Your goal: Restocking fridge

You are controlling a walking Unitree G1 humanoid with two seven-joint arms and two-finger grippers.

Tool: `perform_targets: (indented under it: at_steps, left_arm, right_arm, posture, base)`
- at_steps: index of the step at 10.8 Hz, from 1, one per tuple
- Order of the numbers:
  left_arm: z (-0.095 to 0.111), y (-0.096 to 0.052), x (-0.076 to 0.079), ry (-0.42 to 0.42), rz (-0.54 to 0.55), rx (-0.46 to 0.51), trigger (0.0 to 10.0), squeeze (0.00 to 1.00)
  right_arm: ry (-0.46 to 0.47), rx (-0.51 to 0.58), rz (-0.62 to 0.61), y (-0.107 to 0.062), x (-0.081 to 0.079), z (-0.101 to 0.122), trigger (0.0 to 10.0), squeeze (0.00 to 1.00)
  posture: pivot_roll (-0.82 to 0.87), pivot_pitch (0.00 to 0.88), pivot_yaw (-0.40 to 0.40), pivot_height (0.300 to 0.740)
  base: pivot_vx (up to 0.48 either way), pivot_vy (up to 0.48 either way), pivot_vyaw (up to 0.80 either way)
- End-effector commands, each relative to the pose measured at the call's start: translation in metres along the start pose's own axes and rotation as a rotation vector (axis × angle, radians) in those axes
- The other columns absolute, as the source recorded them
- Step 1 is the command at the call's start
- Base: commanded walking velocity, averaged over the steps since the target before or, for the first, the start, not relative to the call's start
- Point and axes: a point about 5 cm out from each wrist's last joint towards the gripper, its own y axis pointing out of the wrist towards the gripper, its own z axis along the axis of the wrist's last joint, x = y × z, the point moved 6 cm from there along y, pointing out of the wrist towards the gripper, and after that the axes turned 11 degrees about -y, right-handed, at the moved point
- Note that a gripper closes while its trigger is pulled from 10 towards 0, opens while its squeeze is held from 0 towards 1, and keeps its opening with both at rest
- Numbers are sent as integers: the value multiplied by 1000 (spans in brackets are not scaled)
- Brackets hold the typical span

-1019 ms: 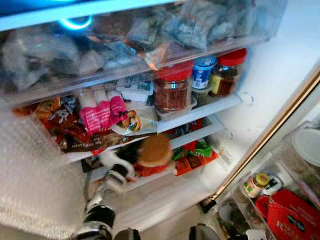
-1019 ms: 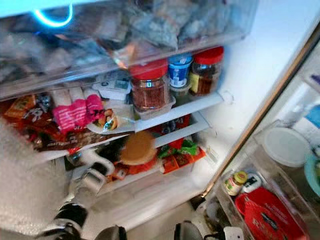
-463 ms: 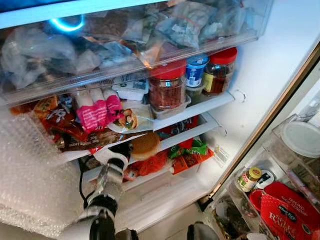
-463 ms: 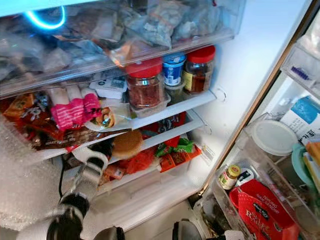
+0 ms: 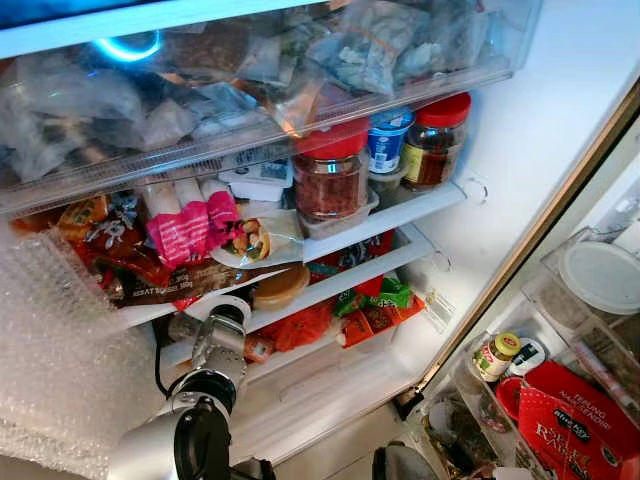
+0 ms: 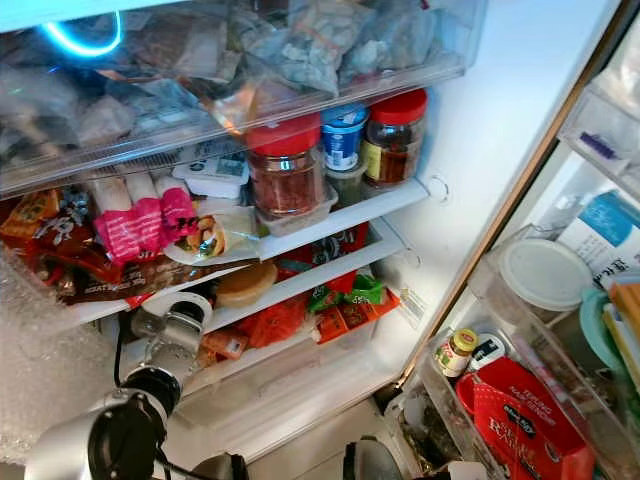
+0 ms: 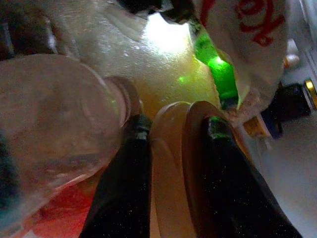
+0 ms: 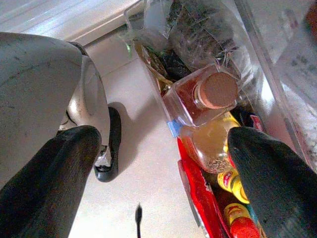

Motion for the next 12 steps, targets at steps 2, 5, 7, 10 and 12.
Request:
perform_targets:
  at_steps: [2, 5, 7, 10, 12]
  left_arm:
    - [-7, -5, -19, -42, 75, -24, 10000, 0]
    - [-12, -3, -7, -52, 3, -60, 10000, 1000]
    - [-12, -2, -2, -74, -24, -57, 10000, 1000]
    - [-6, -2, 0, -116, -46, -34, 10000, 1000]
    - [-7, -3, 5, -109, -96, -45, 10000, 1000]
  right_arm:
    - [6, -19, -14, -3, 4, -9, 10000, 0]
    - [7, -19, -11, -3, 2, -9, 10000, 0]
    - [8, -19, -11, -3, 2, -8, 10000, 0]
    - [11, -16, -14, -3, 2, -8, 10000, 0]
    - [11, -14, -14, -3, 2, -8, 10000, 0]
  posture:
    - [-226, 138, -18, 655]
    - [-219, 141, -16, 655]
    - [-219, 141, -16, 655]
    - [-210, 140, -13, 655]
    - [-202, 141, -12, 655]
  base:
    - [0, 0, 0]
    - [0, 0, 0]
    - [0, 0, 0]
    - [0, 0, 0]
    - [0, 0, 0]
